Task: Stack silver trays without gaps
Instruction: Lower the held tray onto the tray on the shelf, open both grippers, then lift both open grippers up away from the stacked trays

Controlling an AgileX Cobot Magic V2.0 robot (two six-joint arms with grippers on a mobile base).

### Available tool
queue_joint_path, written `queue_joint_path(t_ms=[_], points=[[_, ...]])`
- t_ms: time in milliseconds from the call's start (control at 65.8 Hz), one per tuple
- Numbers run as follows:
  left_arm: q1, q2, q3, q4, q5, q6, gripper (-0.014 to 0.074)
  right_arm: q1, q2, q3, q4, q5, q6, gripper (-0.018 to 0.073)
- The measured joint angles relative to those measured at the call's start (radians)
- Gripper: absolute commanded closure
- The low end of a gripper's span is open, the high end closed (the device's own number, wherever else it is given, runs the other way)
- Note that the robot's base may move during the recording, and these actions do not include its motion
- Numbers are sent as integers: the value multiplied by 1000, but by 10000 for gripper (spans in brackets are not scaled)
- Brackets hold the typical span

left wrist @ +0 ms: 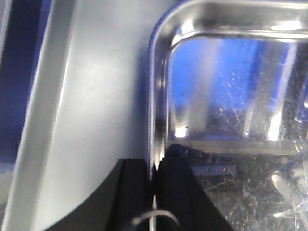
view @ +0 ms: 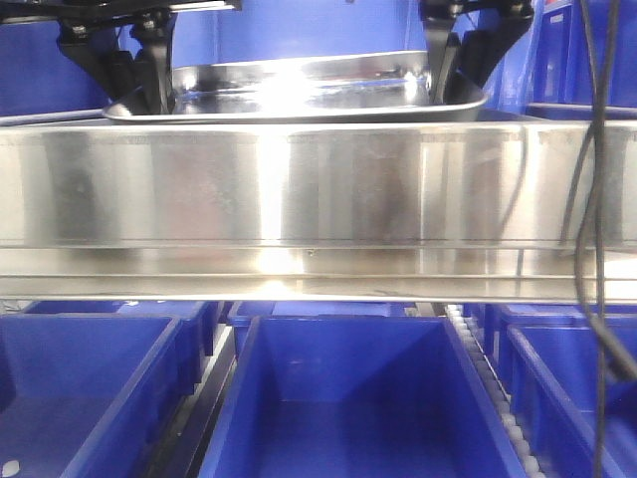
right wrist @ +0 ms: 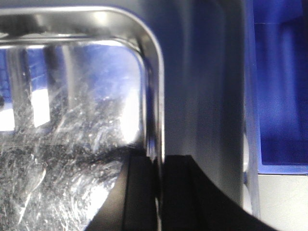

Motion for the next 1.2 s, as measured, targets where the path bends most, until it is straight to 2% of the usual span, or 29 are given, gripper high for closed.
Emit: queue_joint_path(t_ms=[91,213,259,335,380,456,578,684,760,821,852,973,1064,1156,1201], points=[[0,0,2,0,-4,0,577,-1,0,0,0,0,-2,636],[0,2,2,0,-13,2,405,-1,0,0,3,-6,-4,608],[0,2,2,2,-19,2,314,-1,0,0,7,-10,-4,559],[0,2,2,2,-37,2,212,1,0,0,19,-20,-7,428],[-2,2,2,0,-45,0,185,6,0,0,26,-25,-9,333],[-6,2,2,0,-52,-18,172,9,0,0,37,-28,-9,228],[-9,-7,2,34,-53,-49,176,13,0,0,44,-37,-11,172],[-9,-24,2,64,-53,-67,176,13,0,0,32,-35,-14,180],[-9,-38,2,72,-54,-71,217,13,0,0,26,-31,-14,180],[-9,-53,2,74,-55,-74,311,13,-7,0,26,-28,-14,187],[-9,-62,2,74,-55,-75,388,13,-12,0,26,-28,-14,197],[-10,-111,2,74,-56,-75,635,13,-58,0,26,-25,-14,340],[-17,-158,1,74,-58,-75,593,13,-100,0,25,-24,-17,485],[-28,-210,1,74,-58,-75,599,13,-151,0,23,-24,-26,622],[-36,-236,1,74,-58,-75,606,13,-184,0,23,-23,-41,649]])
